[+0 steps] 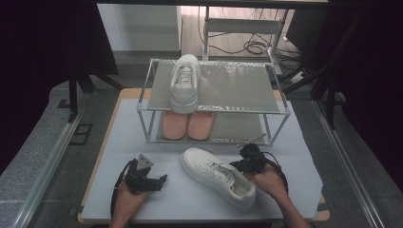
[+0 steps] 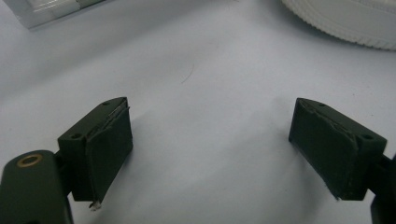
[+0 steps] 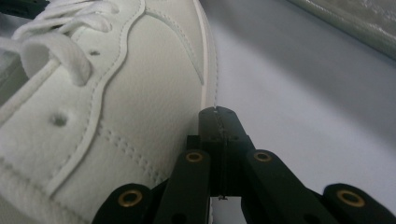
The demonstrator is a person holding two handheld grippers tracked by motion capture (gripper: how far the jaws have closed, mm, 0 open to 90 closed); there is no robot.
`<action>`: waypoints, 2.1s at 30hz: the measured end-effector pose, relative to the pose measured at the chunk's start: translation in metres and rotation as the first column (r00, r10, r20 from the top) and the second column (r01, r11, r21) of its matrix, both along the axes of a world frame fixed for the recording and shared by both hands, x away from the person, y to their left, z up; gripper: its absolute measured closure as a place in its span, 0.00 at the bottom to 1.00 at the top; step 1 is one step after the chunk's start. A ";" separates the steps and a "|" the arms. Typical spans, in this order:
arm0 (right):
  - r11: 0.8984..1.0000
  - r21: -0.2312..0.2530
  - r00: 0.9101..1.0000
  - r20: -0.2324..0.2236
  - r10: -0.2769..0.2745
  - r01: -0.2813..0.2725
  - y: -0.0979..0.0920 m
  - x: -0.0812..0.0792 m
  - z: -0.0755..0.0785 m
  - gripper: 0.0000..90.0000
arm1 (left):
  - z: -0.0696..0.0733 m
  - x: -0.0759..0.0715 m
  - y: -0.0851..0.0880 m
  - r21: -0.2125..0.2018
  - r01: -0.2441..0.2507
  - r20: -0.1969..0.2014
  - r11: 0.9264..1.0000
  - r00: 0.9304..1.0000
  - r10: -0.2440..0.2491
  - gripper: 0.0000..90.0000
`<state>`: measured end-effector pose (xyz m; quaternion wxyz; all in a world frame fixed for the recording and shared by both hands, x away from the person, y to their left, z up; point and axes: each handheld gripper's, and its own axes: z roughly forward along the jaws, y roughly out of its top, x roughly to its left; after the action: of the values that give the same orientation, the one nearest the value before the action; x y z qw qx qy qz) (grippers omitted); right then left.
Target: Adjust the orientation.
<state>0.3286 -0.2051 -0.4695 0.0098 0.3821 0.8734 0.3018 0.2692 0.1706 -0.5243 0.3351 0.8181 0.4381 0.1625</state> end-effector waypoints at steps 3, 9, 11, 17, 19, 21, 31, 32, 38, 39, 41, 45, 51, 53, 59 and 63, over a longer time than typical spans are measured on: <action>1.000 0.011 1.000 0.012 0.005 -0.005 -0.003 0.001 0.005 1.00 | 0.000 0.000 0.000 0.000 0.000 0.000 1.000 1.000 0.000 0.15; 0.999 0.024 0.998 0.053 -0.024 0.023 -0.023 -0.007 0.020 0.97 | 0.000 0.000 0.000 0.001 0.000 -0.001 1.000 1.000 0.000 0.15; 0.999 0.026 0.998 0.063 -0.028 0.026 -0.029 -0.011 0.024 0.95 | 0.000 0.000 0.000 0.001 0.000 -0.001 1.000 1.000 0.000 0.15; 1.000 0.019 0.998 0.064 -0.017 0.016 -0.041 -0.024 0.034 0.88 | 0.000 0.000 0.000 0.002 0.001 0.000 1.000 1.000 -0.001 0.15; 1.000 0.020 0.998 0.064 -0.018 0.017 -0.045 -0.028 0.038 0.85 | 0.000 0.000 0.000 -0.002 -0.002 0.000 1.000 1.000 0.002 0.15; 1.000 0.025 0.998 0.058 -0.013 0.012 -0.048 -0.032 0.041 0.83 | 0.000 0.000 0.000 -0.002 -0.003 0.000 1.000 1.000 0.003 0.15; 0.997 0.019 0.997 0.029 0.071 -0.072 -0.038 -0.045 0.052 0.73 | 0.000 0.000 0.000 -0.001 -0.002 0.000 1.000 1.000 0.002 0.15; 0.997 0.011 0.997 0.028 0.078 -0.078 -0.036 -0.045 0.052 0.72 | 0.000 0.000 0.000 -0.001 -0.003 0.000 1.000 1.000 0.003 0.15; 0.994 -0.034 0.994 0.009 0.105 -0.105 -0.025 -0.038 0.043 0.68 | 0.000 0.000 0.000 -0.001 -0.003 0.000 1.000 1.000 0.003 0.15; 0.993 -0.036 0.994 0.004 0.110 -0.109 -0.023 -0.037 0.041 0.68 | 0.000 0.000 0.000 -0.001 -0.003 0.000 1.000 1.000 0.003 0.15; 0.992 -0.041 0.993 -0.008 0.115 -0.115 -0.019 -0.034 0.039 0.67 | 0.000 0.000 0.000 -0.001 -0.003 0.000 1.000 1.000 0.003 0.15; 0.988 -0.070 0.991 -0.015 0.136 -0.137 -0.010 -0.030 0.034 0.67 | 0.000 0.000 0.000 -0.001 -0.003 0.000 1.000 1.000 0.003 0.15; 0.985 -0.114 0.992 -0.020 0.124 -0.126 -0.003 -0.028 0.033 0.79 | 0.000 0.000 0.000 -0.001 -0.003 0.000 1.000 1.000 0.003 0.15; 0.985 -0.129 0.993 -0.017 0.116 -0.117 -0.002 -0.028 0.034 0.83 | 0.000 0.000 0.000 0.000 -0.002 0.001 1.000 1.000 0.002 0.15; 0.995 -0.067 0.995 -0.067 0.070 -0.074 -0.007 -0.025 0.033 0.87 | 0.000 0.000 0.000 0.003 0.002 0.000 1.000 1.000 -0.002 0.15; 0.997 -0.026 0.993 -0.100 0.066 -0.069 -0.009 -0.025 0.032 0.87 | 0.000 0.000 0.000 0.003 0.002 0.000 1.000 1.000 -0.002 0.15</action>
<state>0.3040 -0.2143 -0.4376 -0.0382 0.3667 0.8896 0.2696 0.2693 0.1707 -0.5241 0.3340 0.8190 0.4372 0.1629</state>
